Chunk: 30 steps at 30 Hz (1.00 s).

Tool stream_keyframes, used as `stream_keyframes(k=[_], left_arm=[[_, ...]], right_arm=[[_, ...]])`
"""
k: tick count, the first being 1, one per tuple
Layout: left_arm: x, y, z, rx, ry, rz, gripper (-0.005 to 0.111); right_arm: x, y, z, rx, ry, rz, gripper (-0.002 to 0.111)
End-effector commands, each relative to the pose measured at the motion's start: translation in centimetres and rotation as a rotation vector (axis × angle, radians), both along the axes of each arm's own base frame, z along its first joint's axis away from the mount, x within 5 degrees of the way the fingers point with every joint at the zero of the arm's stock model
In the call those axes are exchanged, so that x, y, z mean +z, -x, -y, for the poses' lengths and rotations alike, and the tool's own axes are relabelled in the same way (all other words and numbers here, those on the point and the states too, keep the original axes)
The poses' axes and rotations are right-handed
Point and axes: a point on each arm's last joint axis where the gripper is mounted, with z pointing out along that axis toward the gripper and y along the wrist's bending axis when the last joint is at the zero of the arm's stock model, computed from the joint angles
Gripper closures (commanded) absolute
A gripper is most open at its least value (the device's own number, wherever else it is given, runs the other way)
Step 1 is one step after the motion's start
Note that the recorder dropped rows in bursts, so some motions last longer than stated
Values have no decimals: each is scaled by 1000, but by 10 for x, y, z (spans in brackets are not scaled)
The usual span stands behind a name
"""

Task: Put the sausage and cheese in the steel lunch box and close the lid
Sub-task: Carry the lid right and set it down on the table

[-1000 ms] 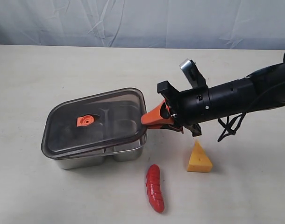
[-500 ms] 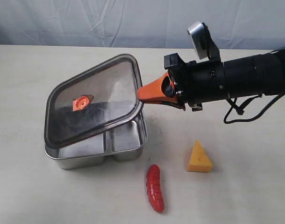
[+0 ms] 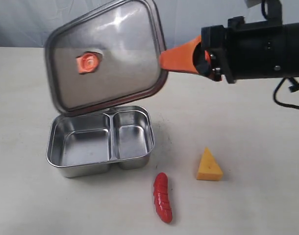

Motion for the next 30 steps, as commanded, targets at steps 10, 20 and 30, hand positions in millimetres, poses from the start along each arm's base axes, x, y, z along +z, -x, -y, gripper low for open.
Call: stream_keyframes(k=[10,20,30], left_arm=[[1,0,0,5,-3,15,107],[1,0,0,5,-3,15,107],[1,1,1,-13,-3,27,107]], right_arm=[[10,12,85,-358,867,426,109],[-1,12,111,-200,1297,480,109],[-73,41,90,262,1438,334,109]])
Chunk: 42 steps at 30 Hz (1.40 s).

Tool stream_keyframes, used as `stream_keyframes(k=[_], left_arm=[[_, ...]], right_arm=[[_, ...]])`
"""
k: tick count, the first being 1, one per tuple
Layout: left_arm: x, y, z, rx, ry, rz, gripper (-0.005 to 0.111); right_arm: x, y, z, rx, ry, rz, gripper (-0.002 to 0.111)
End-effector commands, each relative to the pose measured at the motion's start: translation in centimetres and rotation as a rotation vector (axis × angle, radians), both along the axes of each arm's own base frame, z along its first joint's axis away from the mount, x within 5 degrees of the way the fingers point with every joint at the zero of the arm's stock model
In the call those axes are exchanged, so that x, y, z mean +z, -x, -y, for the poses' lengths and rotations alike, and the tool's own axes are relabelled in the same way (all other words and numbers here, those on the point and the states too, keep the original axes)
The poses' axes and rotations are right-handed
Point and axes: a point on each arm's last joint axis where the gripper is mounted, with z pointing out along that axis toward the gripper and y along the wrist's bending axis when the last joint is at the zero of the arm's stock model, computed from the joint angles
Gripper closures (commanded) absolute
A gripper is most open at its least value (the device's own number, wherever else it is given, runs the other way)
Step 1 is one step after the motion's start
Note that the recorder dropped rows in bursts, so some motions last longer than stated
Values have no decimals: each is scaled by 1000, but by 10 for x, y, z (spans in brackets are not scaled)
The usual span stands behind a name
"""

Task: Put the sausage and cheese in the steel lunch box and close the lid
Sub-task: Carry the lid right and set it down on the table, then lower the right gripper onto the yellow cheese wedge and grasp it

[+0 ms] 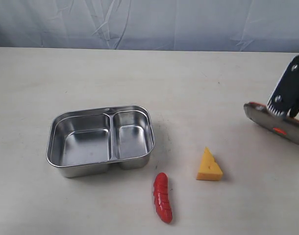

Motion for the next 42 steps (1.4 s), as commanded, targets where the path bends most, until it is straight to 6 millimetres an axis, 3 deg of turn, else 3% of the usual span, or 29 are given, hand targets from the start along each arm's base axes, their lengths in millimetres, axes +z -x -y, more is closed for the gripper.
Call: stream_keyframes(k=[1,3,12,15,19,21,27,30,34,36,42], left_arm=[[1,1,1,-16,-3,28,107],[2,1,1,-15,-3,33,107],[2,2,1,-16,-3,34,107],[2,2,1,-16,-3,34,107],[2,2,1,-16,-3,34,107],[2,2,1,-16,-3,34,107],[2,2,1,-16,-3,34,107],[2,2,1,-16,-3,34,107],[2,2,1,-16,-3,34,107],[2,2,1,-16,-3,34,107],[2,2,1,-16,-3,34,107]], right_arm=[[-32,15,-4,34,49,-139,109],[-43,21,-5,18,23,-196,109],[-45,25,-11,-99,-100,-232,108],[-45,25,-13,-104,-120,-235,95],[-46,26,-12,-131,-112,-253,62],[-46,27,-11,-134,-105,-261,54],[-45,29,-15,-185,-155,-287,54],[-36,27,-28,-236,-309,-308,54],[-23,22,-48,-444,-599,-327,54],[-20,19,-52,-475,-656,-323,54],[-38,10,-64,-550,-661,-417,54]])
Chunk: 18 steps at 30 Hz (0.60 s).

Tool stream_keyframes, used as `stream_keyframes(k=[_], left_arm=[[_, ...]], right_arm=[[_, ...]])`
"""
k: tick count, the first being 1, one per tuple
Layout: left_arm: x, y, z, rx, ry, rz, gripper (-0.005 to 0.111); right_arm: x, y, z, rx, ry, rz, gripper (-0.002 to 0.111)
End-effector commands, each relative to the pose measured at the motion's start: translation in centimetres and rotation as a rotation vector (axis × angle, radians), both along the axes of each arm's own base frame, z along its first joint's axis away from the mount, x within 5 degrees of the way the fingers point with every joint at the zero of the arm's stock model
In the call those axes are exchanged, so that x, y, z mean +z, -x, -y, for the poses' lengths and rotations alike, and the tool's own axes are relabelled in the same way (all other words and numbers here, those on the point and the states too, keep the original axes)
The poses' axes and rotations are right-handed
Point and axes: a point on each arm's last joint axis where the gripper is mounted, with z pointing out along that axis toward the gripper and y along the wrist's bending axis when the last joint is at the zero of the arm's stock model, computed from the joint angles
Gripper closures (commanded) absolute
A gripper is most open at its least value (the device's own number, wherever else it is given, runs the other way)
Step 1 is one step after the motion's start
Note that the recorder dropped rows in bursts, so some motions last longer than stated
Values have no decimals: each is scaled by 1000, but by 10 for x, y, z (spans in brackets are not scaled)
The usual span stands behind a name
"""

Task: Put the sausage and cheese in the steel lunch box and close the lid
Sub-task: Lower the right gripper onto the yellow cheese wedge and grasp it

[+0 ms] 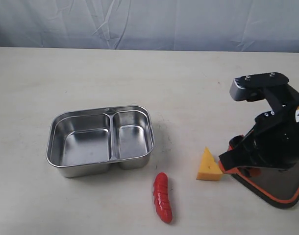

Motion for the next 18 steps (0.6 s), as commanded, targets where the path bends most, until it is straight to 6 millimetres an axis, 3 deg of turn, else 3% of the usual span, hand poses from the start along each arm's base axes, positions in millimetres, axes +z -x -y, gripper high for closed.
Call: stream_keyframes(k=[1,11,18], left_arm=[[0,0,1,-12,-3,14,107],[0,0,1,-12,-3,14,107],[0,0,1,-12,-3,14,107]], right_arm=[[-14,-8,-14,-61,-47,-96,54],[-54,-30,-33,-69,10,-89,53],[-57,-38,-35,-79,2,-29,36]])
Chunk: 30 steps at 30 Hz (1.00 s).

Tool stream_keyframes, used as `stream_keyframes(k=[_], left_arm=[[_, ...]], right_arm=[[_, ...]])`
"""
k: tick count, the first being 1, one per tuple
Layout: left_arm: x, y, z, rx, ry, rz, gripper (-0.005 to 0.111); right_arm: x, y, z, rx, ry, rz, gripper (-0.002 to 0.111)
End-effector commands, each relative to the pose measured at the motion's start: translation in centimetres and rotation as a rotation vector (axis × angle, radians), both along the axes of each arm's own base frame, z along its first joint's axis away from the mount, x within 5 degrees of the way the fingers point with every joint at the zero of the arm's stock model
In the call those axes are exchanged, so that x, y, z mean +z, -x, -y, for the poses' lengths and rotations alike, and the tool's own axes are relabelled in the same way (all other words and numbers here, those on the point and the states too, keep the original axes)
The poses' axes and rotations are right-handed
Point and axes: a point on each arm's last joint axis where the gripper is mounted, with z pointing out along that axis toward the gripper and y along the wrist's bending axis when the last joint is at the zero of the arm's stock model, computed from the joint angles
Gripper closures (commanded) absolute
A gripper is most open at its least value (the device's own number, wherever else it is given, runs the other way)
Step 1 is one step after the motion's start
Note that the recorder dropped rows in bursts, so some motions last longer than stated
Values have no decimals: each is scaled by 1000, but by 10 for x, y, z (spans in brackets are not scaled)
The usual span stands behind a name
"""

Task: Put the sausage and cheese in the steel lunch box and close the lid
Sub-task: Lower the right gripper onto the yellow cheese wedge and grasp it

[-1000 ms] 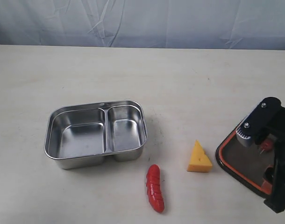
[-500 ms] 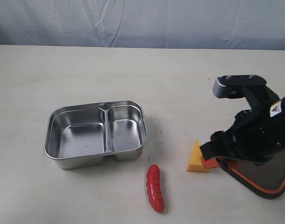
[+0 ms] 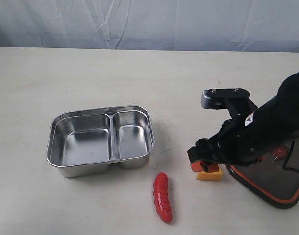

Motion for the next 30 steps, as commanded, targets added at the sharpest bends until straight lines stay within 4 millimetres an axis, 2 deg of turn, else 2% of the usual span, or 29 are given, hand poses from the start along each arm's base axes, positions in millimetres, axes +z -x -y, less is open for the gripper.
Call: stream_keyframes(k=[1,10,19,30], left_arm=[[0,0,1,-12,-3,14,107],[0,0,1,-12,-3,14,107],[0,0,1,-12,-3,14,107],[0,0,1,-12,-3,14,107]], right_arm=[[1,-4,-2,13,-1,52,37],[-6,-12,-6,-22,15,32,37],[-16,-33,-19,-60,107,-57,37],[-50,-37,-21,-95,174,-158,37]])
